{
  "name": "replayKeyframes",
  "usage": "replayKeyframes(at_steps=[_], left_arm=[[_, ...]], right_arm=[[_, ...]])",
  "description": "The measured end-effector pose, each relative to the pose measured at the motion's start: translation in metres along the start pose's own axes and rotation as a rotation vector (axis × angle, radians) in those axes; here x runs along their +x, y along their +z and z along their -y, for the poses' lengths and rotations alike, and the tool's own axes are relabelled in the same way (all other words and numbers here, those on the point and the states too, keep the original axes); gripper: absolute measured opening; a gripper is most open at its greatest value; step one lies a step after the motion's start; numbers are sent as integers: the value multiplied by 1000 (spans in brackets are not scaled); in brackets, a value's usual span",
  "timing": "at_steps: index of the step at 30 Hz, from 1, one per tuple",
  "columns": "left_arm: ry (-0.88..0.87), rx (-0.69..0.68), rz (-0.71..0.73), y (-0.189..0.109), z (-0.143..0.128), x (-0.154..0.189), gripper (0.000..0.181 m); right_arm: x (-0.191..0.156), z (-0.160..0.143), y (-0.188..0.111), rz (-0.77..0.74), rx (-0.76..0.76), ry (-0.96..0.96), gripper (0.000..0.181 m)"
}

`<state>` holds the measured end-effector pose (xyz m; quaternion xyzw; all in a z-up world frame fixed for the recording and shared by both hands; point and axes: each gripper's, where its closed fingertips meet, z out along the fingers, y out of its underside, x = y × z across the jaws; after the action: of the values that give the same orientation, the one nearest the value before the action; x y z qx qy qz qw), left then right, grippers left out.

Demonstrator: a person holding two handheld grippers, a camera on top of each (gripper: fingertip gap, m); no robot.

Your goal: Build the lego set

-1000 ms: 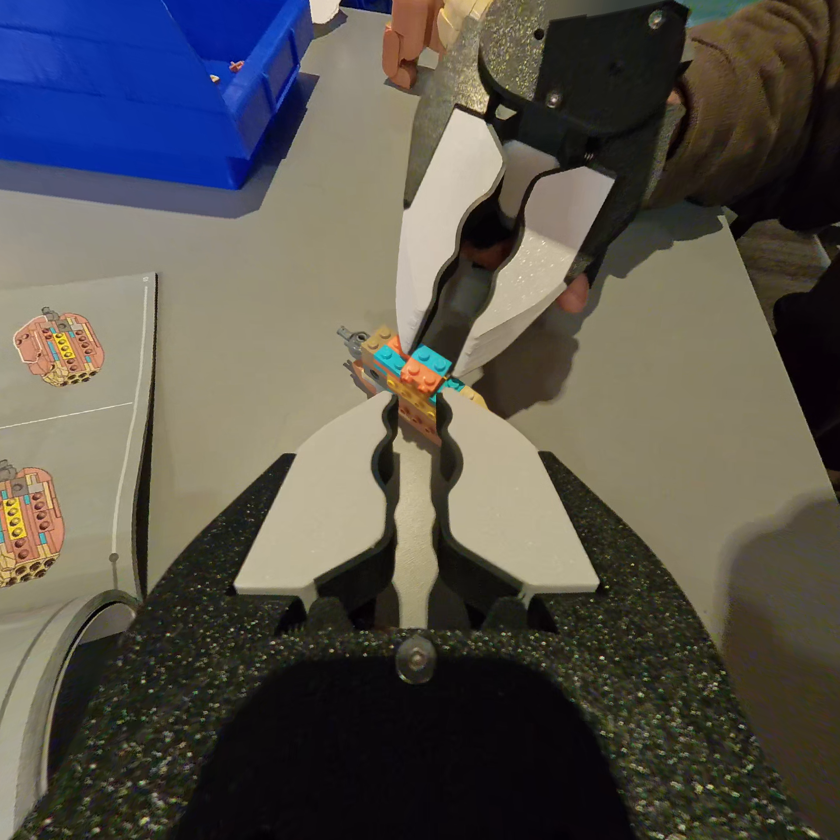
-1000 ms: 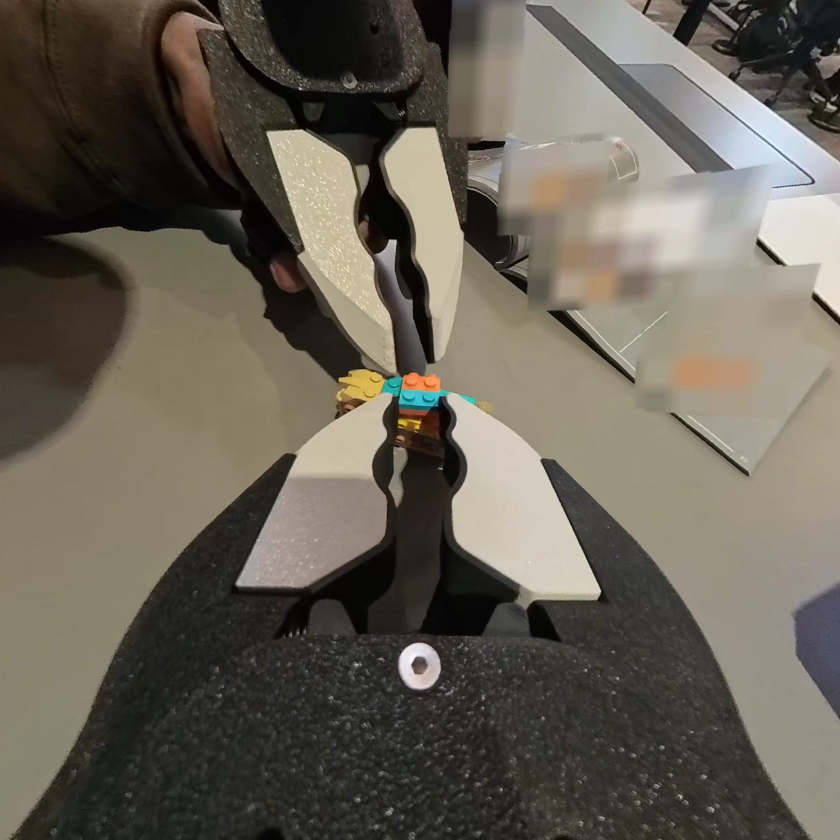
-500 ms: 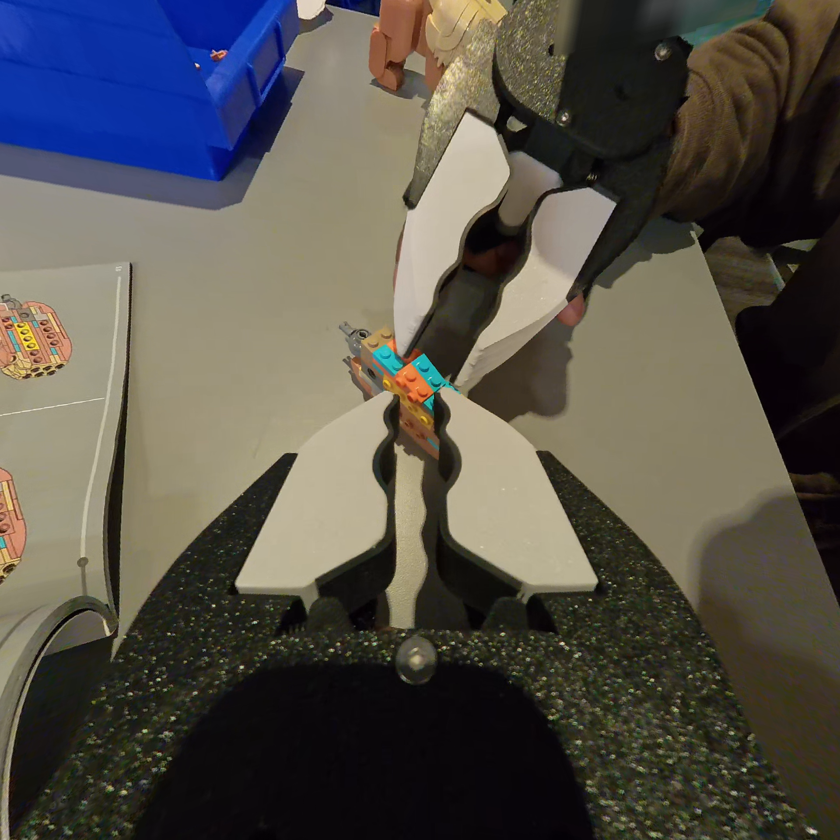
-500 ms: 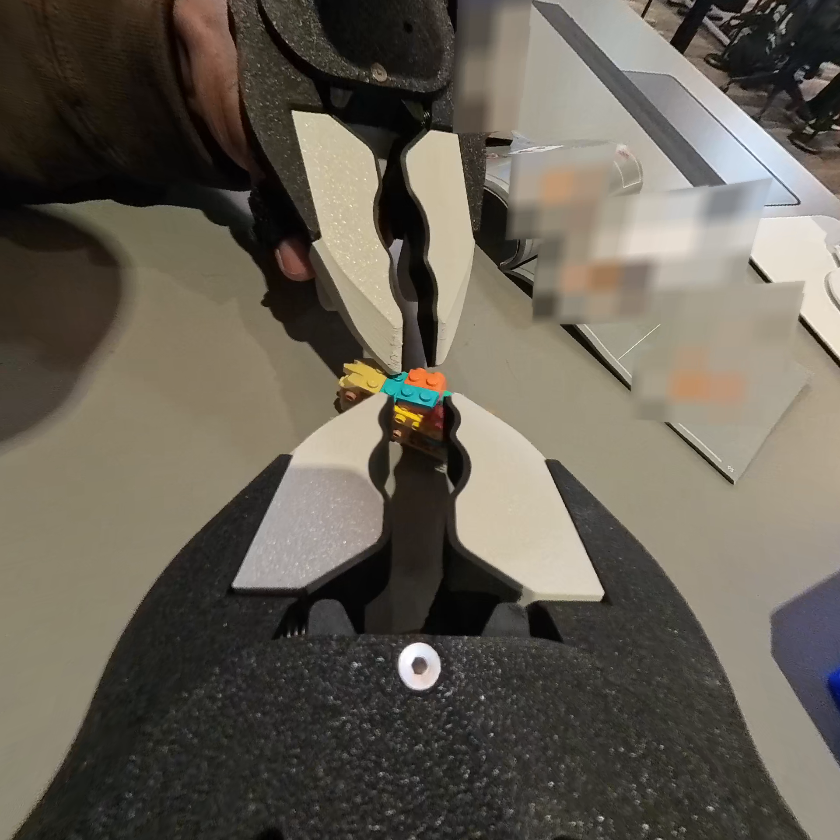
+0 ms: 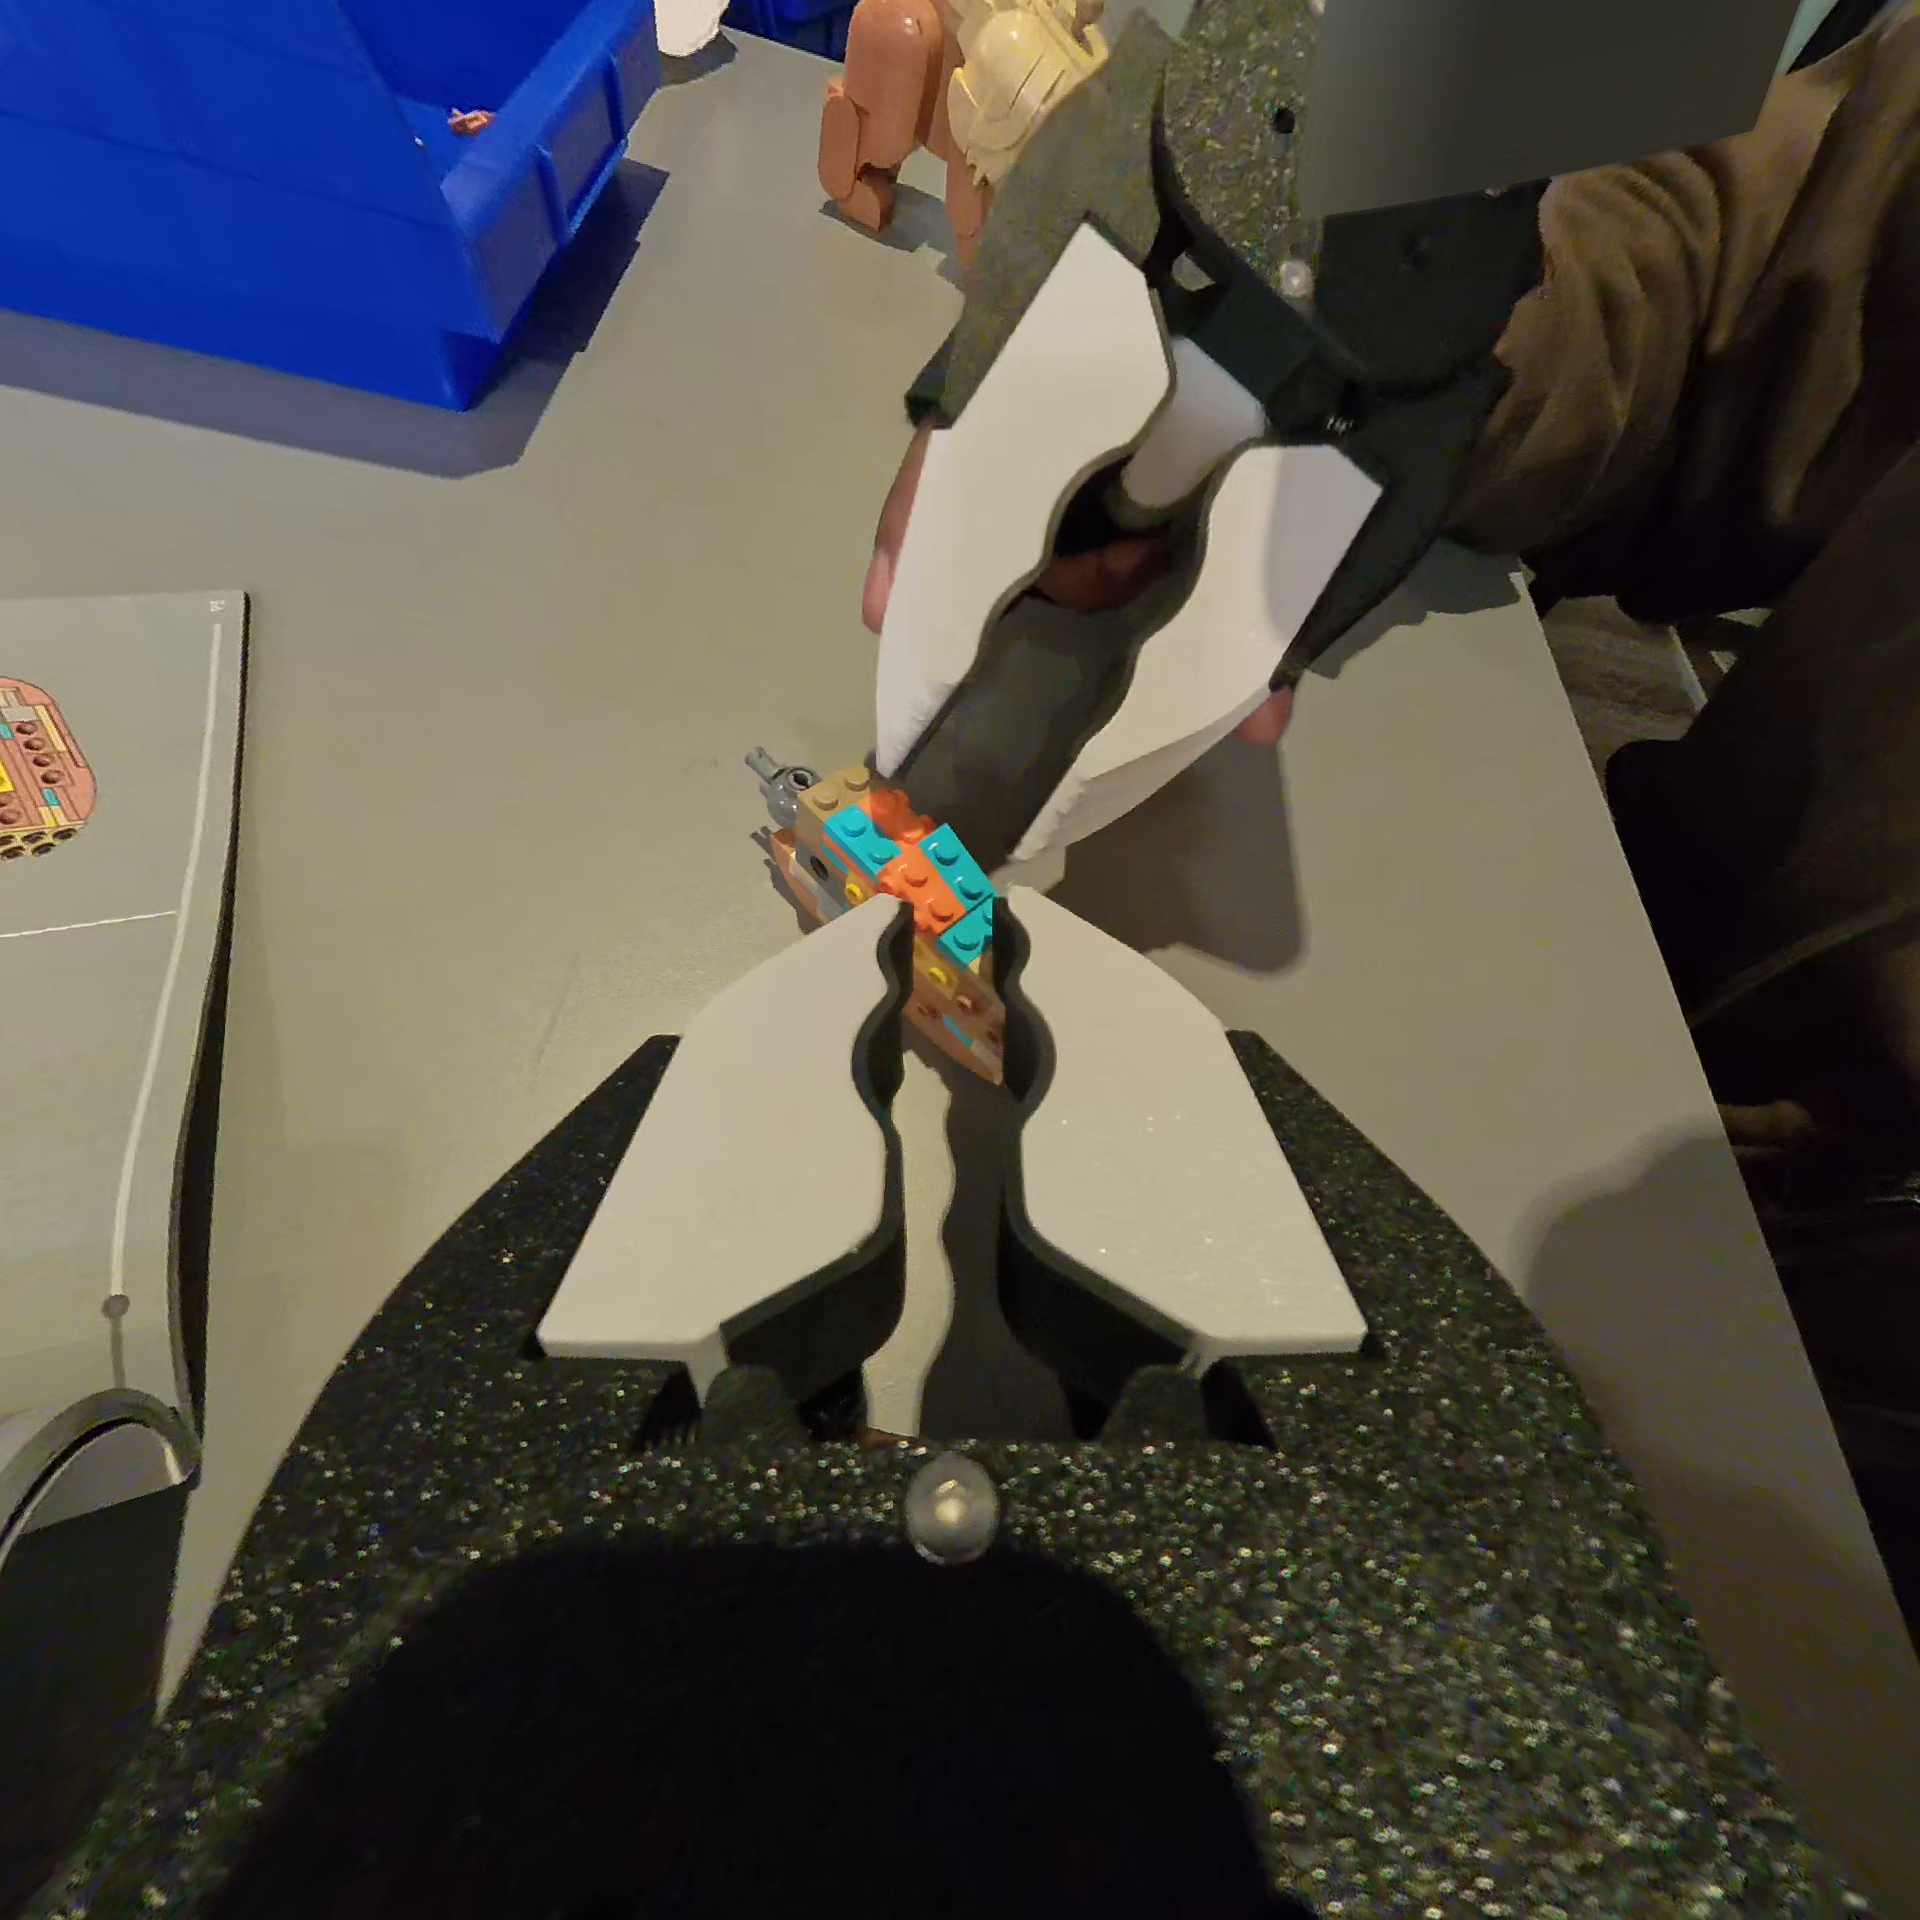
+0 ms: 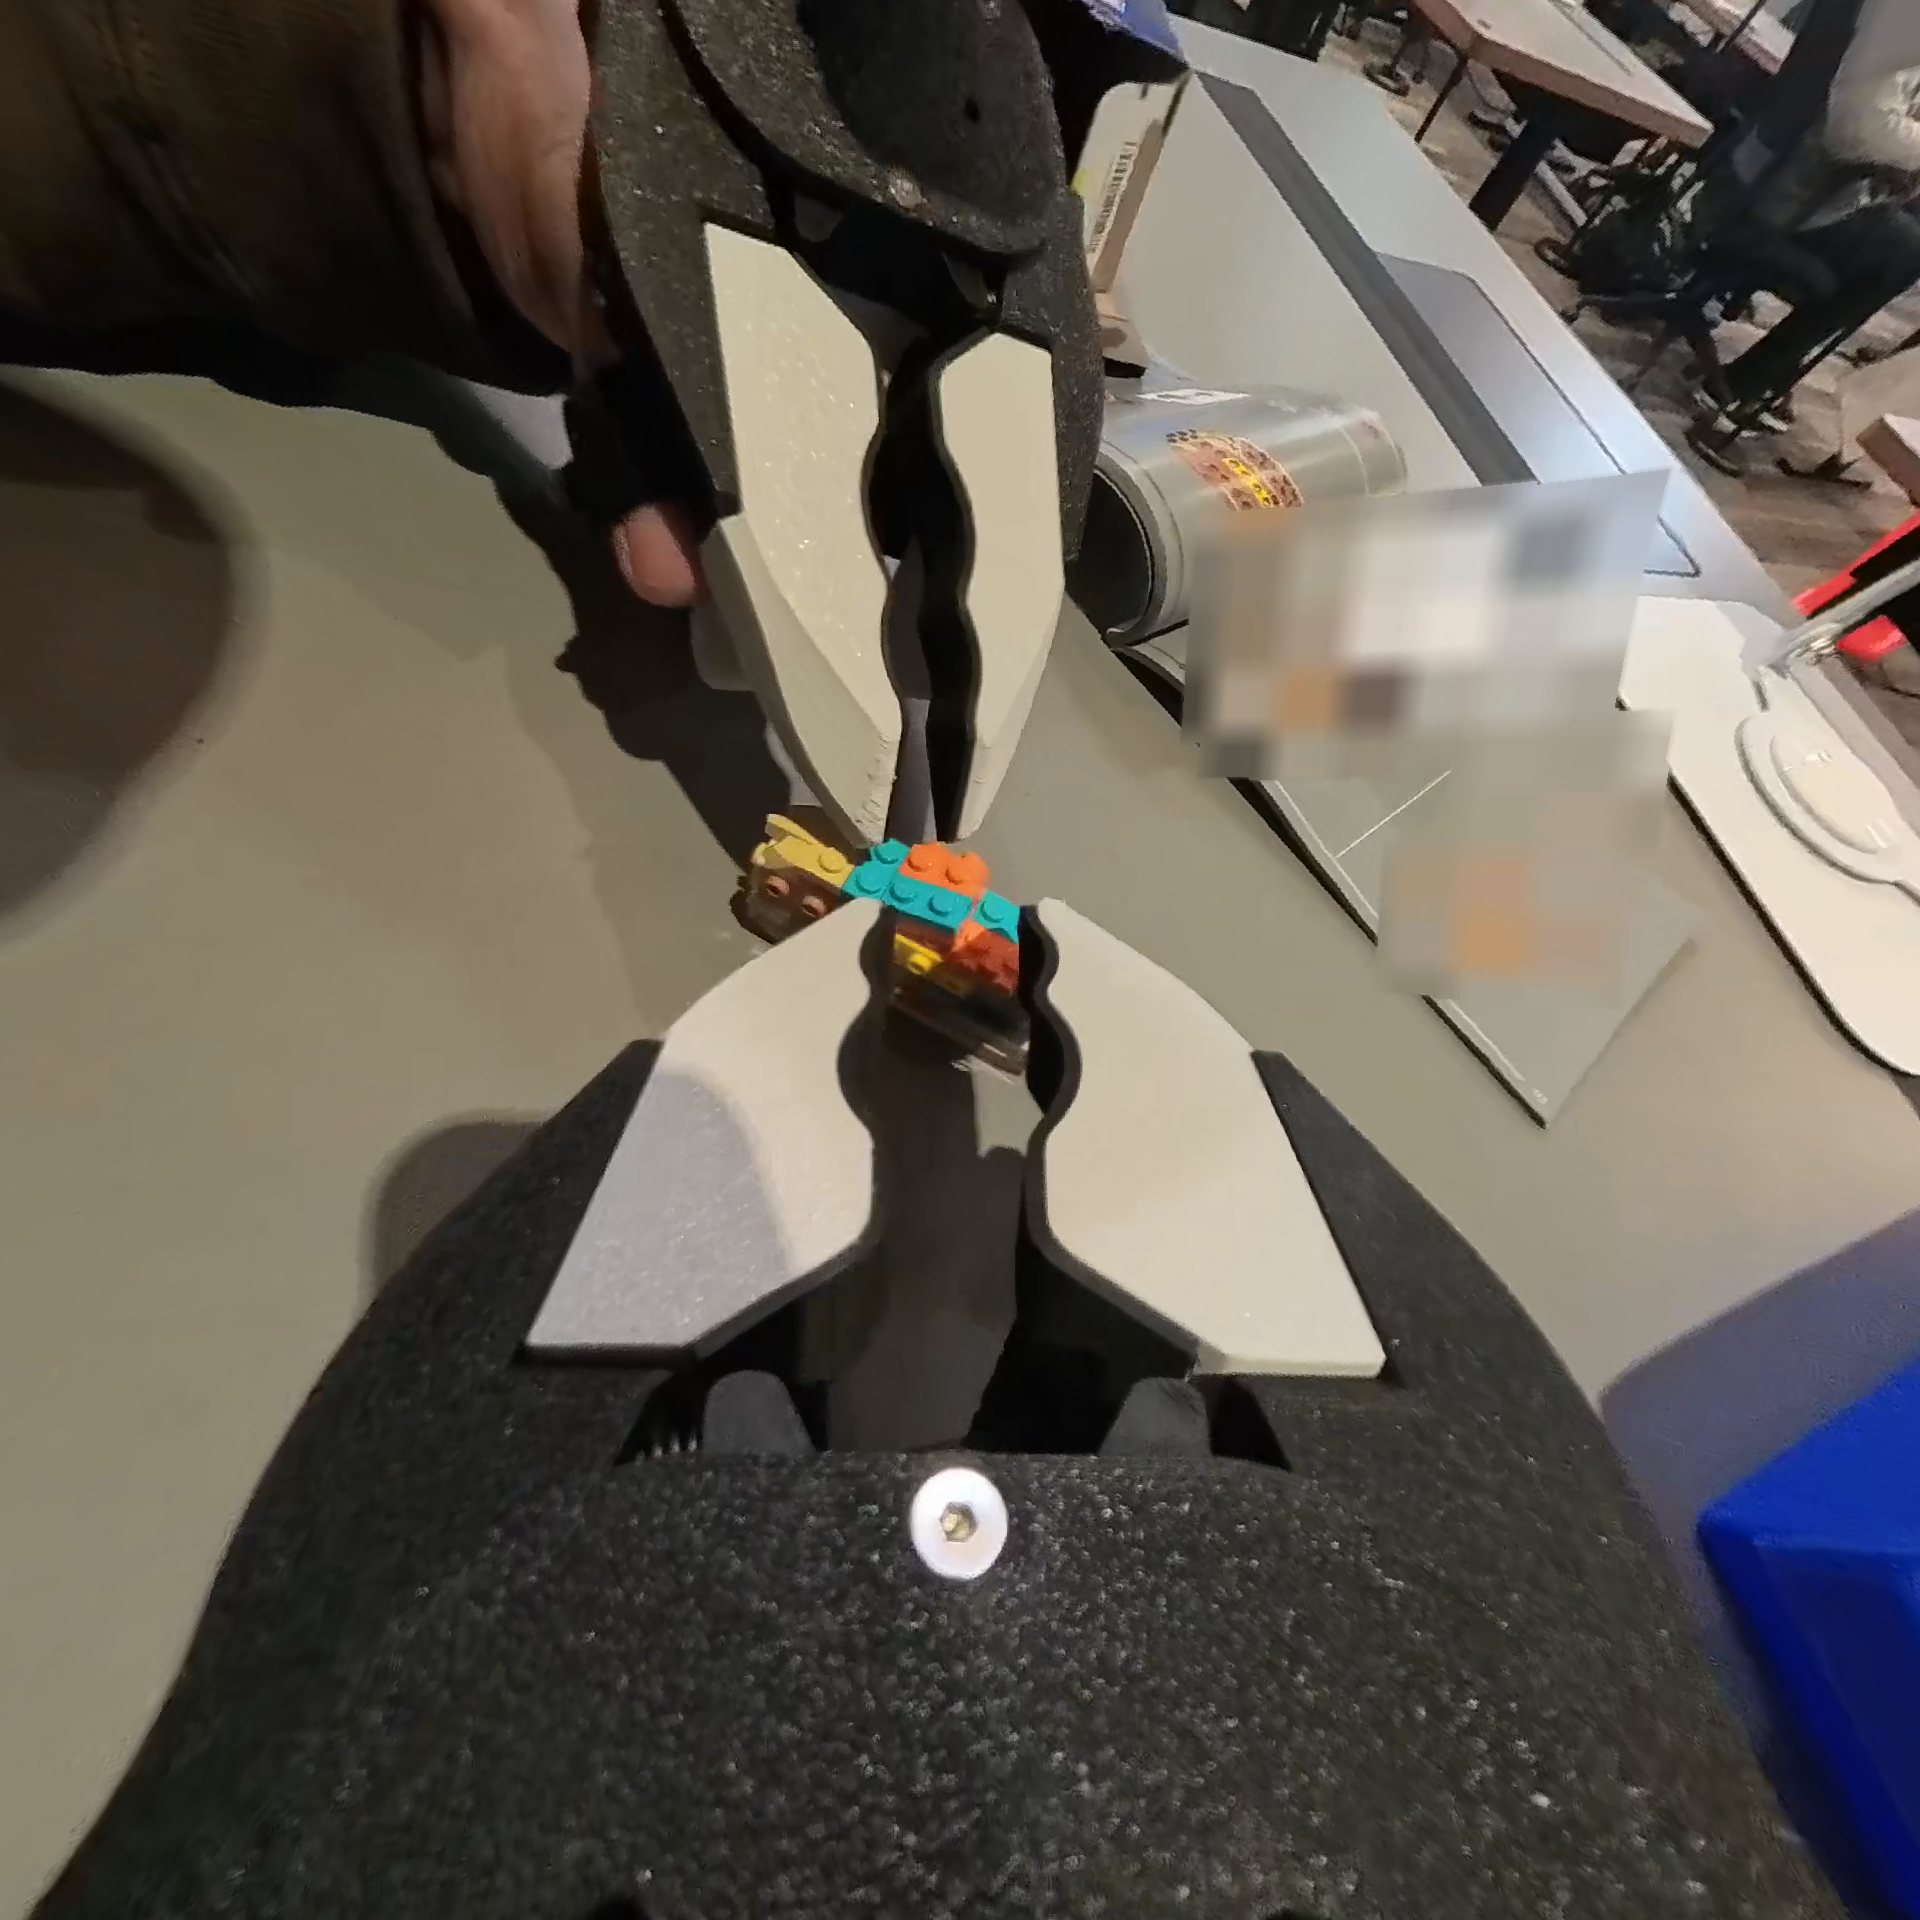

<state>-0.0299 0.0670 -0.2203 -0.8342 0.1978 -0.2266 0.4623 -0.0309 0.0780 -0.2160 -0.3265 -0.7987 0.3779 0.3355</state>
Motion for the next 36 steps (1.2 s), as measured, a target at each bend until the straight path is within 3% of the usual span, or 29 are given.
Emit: replayKeyframes(at_steps=[7,14,36], left_arm=[[-27,34,59,-8,3,-15,14],[-34,31,107,-7,0,-25,5],[-48,-9,52,1,-4,-15,3]], right_arm=[[-2,-5,0,-30,-30,-143,19],[3,-2,-4,-45,70,-163,17],[-5,-2,4,-34,66,-223,11]])
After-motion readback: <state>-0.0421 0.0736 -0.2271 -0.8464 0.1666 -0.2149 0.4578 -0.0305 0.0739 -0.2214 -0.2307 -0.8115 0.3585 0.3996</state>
